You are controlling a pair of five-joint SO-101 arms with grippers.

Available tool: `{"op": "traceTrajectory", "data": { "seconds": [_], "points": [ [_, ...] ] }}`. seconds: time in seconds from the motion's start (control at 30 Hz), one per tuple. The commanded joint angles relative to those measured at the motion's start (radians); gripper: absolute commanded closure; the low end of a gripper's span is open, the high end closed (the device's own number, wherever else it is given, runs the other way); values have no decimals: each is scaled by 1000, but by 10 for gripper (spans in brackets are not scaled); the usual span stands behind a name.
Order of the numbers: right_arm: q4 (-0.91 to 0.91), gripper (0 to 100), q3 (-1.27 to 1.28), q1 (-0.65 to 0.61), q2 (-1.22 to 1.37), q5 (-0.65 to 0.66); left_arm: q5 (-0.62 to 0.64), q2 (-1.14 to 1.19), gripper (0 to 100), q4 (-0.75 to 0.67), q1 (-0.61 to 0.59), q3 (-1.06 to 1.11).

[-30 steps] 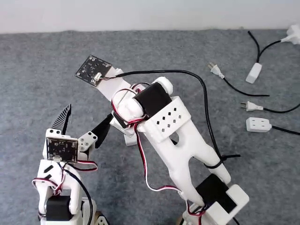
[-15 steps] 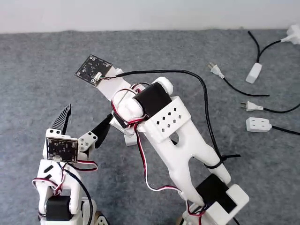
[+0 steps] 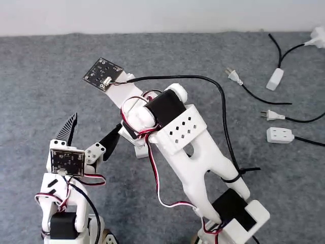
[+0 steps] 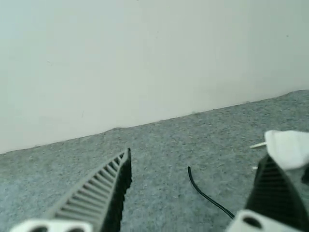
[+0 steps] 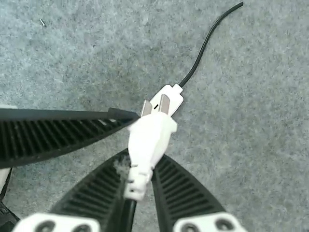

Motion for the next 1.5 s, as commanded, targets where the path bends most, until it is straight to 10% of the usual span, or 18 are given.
{"op": "traceTrajectory", "data": {
  "seconds": [0.0, 0.17, 0.8, 1.47],
  "points": [
    [33, 979, -60, -21, -47, -15, -9, -12, 603, -23, 3, -8],
    [33, 876, -54, -21, -47, -17, -9, -12, 603, -23, 3, -8],
    [5, 991, 69, -16, -47, -11, -21, -12, 603, -23, 0, -10],
    [-343, 922, 560, -21, -8, -12, 15, -12, 603, -215, -537, -41]
  ]
}}
